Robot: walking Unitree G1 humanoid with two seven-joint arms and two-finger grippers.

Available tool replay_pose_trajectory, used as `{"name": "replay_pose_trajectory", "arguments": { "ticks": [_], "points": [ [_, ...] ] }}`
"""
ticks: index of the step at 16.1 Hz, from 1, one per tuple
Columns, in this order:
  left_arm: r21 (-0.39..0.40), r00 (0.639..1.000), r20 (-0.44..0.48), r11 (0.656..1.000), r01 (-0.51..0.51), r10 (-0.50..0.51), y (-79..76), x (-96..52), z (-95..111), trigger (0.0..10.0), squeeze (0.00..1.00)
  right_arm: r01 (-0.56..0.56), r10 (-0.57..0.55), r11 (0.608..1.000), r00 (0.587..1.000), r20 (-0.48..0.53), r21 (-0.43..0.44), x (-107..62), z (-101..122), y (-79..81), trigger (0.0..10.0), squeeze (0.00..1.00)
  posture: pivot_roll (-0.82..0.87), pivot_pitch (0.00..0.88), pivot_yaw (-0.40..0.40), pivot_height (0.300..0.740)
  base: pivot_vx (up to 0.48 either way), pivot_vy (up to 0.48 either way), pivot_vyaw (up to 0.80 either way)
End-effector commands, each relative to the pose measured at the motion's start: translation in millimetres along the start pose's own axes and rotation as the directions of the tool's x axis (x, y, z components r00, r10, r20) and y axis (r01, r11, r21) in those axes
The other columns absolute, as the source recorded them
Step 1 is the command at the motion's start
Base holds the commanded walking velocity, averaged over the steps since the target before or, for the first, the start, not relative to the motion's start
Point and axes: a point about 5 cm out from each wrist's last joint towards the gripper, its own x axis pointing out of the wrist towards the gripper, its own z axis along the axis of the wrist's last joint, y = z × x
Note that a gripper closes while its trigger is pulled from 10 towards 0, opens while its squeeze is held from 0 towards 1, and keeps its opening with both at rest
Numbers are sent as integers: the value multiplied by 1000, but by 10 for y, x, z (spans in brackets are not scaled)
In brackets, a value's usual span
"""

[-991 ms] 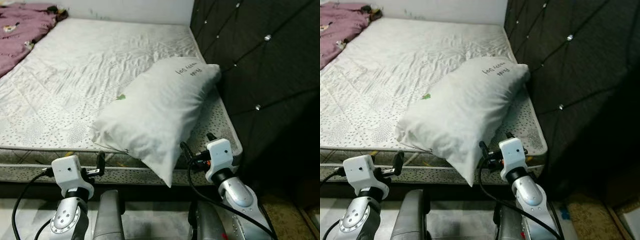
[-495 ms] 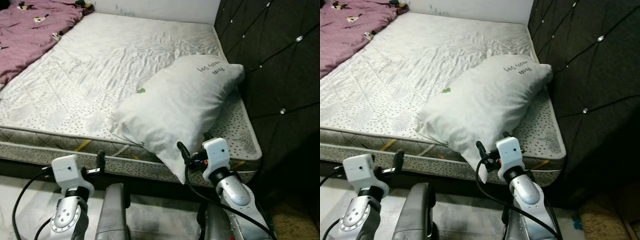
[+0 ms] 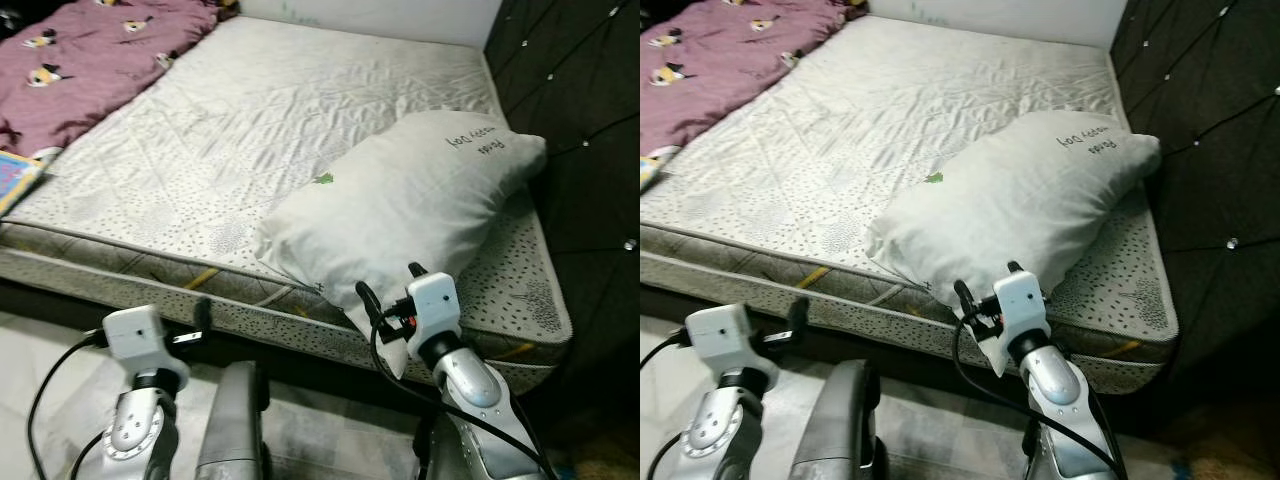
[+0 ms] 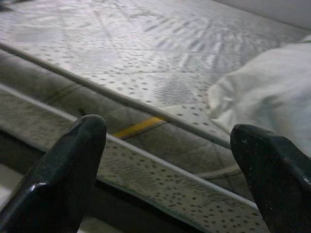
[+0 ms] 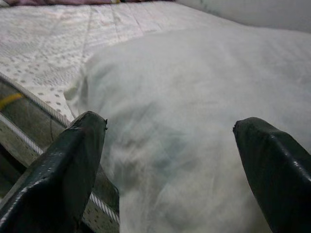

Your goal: Clean up the room

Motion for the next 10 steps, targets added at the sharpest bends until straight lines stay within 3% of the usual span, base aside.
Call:
{"name": "replay_pose_trajectory", "arguments": {
  "ticks": [1,10],
  "points": [
    [10,1000,-3,1000,5,-5,0,-3,-15,10000,0,3,-3,1000,1000,-3,-3,-7,-3,-21,10000,0,66,66,-40,540,262,0,0],
    [8,1000,-3,1000,6,-6,-4,-8,-16,10000,0,5,-5,1000,1000,-8,-1,-6,-12,-25,10000,0,65,68,-41,540,281,0,0]
  ]
}}
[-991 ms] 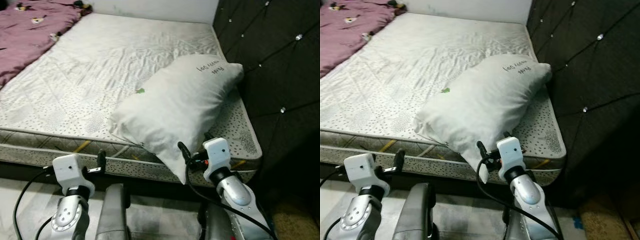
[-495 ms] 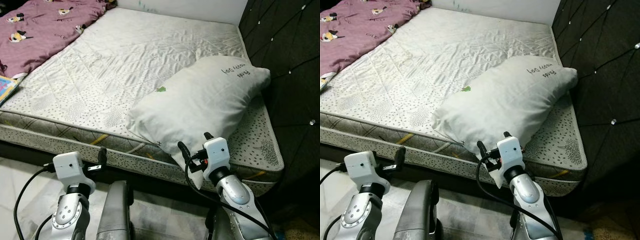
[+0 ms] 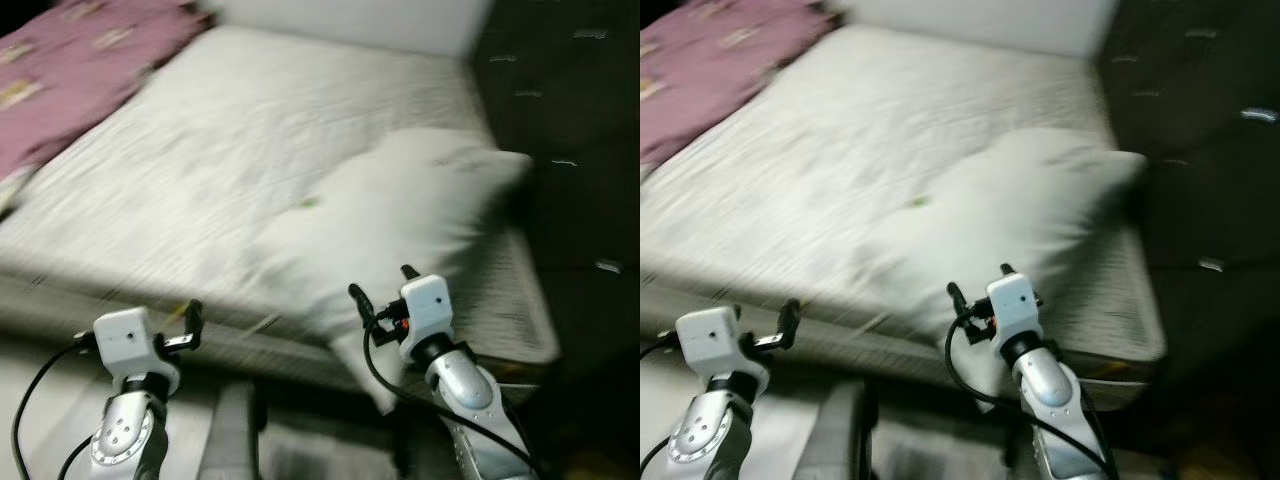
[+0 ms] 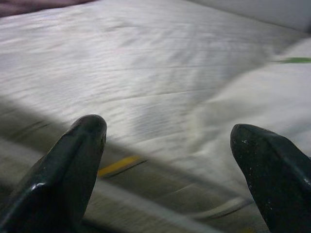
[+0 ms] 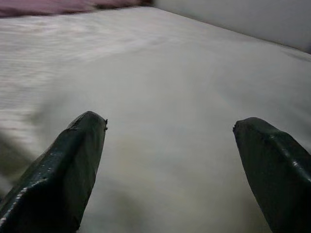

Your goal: Clean up the room

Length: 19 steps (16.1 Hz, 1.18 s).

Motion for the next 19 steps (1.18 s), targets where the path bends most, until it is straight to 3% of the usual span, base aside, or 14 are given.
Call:
{"name": "replay_pose_trajectory", "arguments": {
  "ticks": [1,4,16,19],
  "points": [
    [-5,1000,-5,1000,27,-27,-76,7,-11,10000,0,21,-21,1000,1000,-11,0,-28,-22,-69,10000,0,64,69,-40,540,285,0,0],
    [-11,1000,-5,1000,27,-27,-74,9,-14,10000,0,24,-24,1000,1000,-8,12,-28,-21,-75,10000,0,66,69,-41,540,279,0,0],
    [0,1000,-22,1000,17,-17,-74,-2,-42,10000,0,22,-21,1000,1000,-15,12,-36,-37,-82,10000,0,70,60,-44,540,0,0,114],
    [12,1000,-26,1000,14,-14,-57,-12,-33,10000,0,50,-48,998,996,-72,32,-6,-45,-172,10000,0,72,60,-42,540,0,0,0]
  ]
}}
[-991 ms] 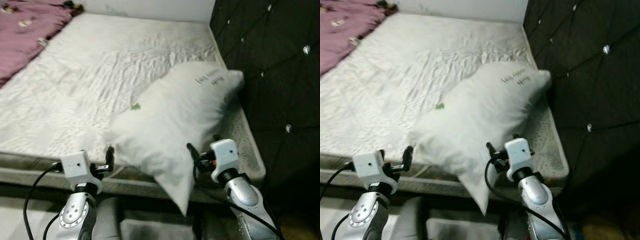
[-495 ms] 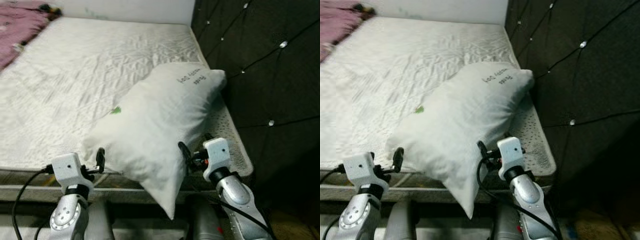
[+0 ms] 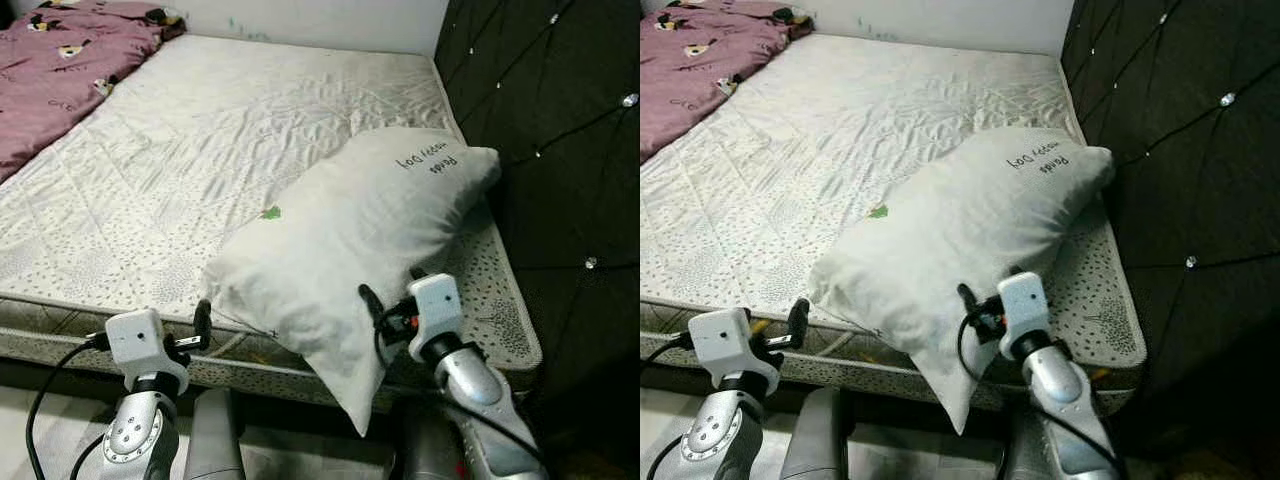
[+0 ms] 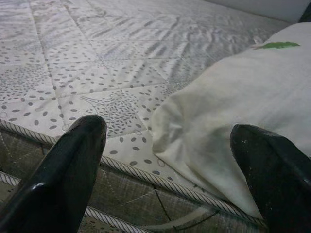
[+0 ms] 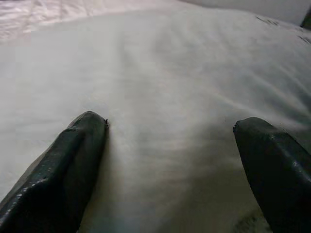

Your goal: Clean up the room

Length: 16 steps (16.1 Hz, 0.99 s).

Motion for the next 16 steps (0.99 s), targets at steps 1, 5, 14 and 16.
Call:
{"name": "replay_pose_trajectory", "arguments": {
  "ticks": [1,5,14,16],
  "points": [
    [25,1000,0,1000,10,-10,-4,-21,24,10000,0,23,-23,1000,999,-43,14,-15,6,-121,10000,0,72,61,-41,540,0,0,0],
    [32,1000,-14,999,2,-2,47,-53,7,10000,0,27,-23,998,995,-95,49,-249,55,-340,10000,0,53,69,-33,540,0,0,0],
    [55,1000,-15,998,18,-17,67,26,28,10000,0,-89,92,986,996,-14,143,-539,144,-123,10000,0,41,54,-5,535,0,0,0],
    [60,1000,-14,998,22,-21,67,33,33,10000,0,-114,116,986,993,-11,123,-573,123,-94,10000,0,42,51,-2,510,0,0,0]
  ]
}}
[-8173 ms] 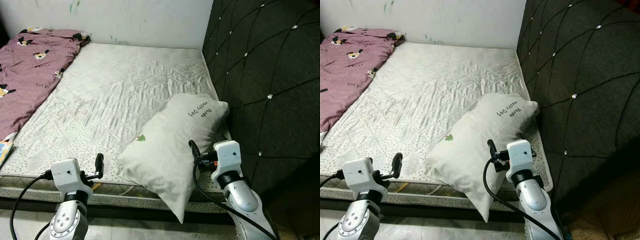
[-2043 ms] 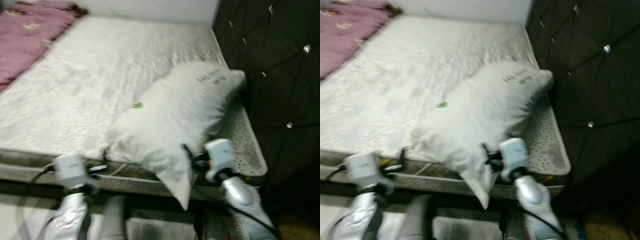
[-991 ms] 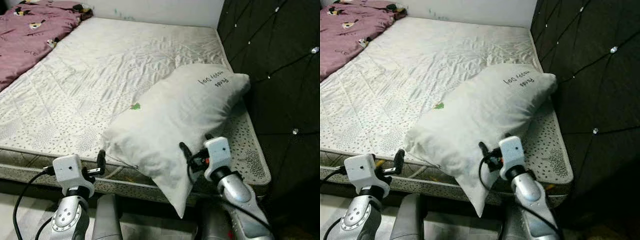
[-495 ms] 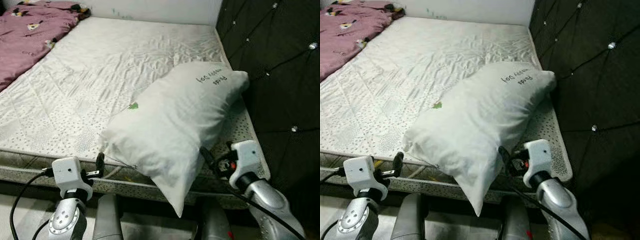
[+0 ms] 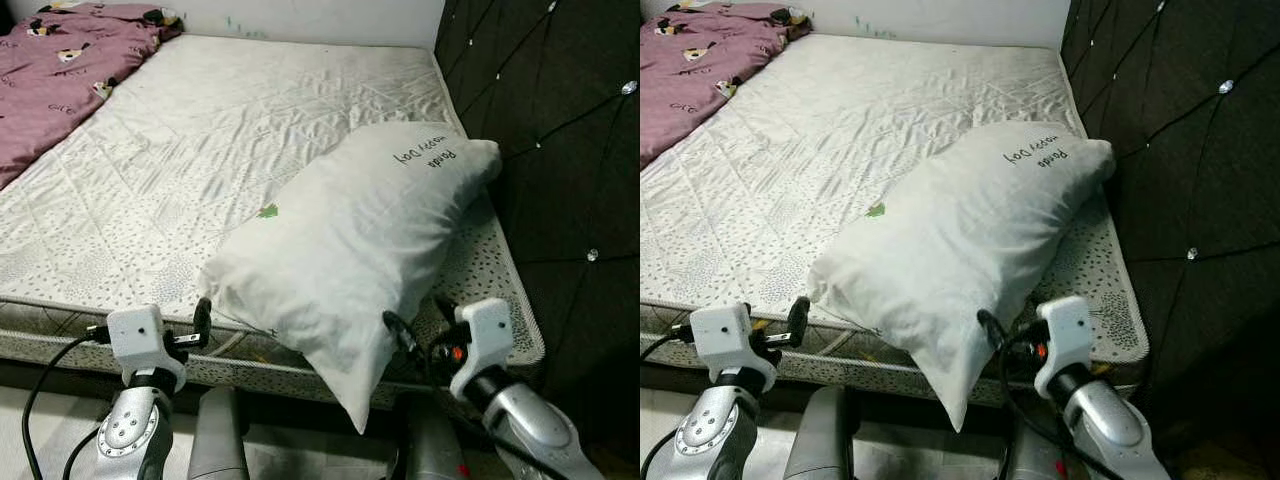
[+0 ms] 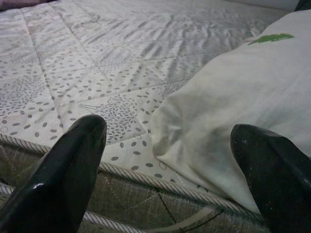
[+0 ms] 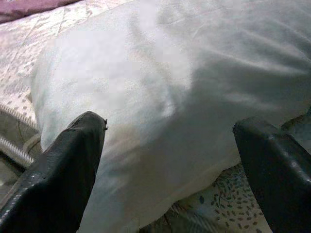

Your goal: Clean up the room

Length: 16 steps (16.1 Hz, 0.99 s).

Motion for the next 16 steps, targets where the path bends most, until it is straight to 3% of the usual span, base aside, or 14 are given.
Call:
{"name": "replay_pose_trajectory", "arguments": {
  "ticks": [1,4,6,9,12,16],
  "points": [
    [12,1000,-16,1000,-1,1,17,-1,-27,10000,0,-10,11,999,1000,11,-32,-19,35,14,10000,0,42,50,0,500,0,0,0],
    [18,1000,-18,1000,3,-3,32,2,-25,10000,0,-96,94,995,993,-78,-14,-72,-66,53,10000,0,44,52,6,500,0,0,0],
    [21,1000,-23,1000,7,-7,35,4,-29,10000,0,-237,238,971,958,-161,27,-198,-144,158,10000,0,43,54,7,500,0,0,0],
    [20,1000,-28,1000,10,-9,38,9,-39,10000,0,-287,297,955,938,-180,75,-233,-157,167,10000,0,39,57,14,500,0,0,0],
    [19,999,-35,1000,15,-14,42,14,-47,10000,0,-317,352,928,918,-184,196,-180,-80,118,10000,0,37,57,16,500,0,0,0],
    [24,999,-34,1000,14,-13,45,26,-44,10000,0,-274,326,924,930,-173,268,71,-4,403,10000,0,39,56,14,500,0,0,0]
  ]
}}
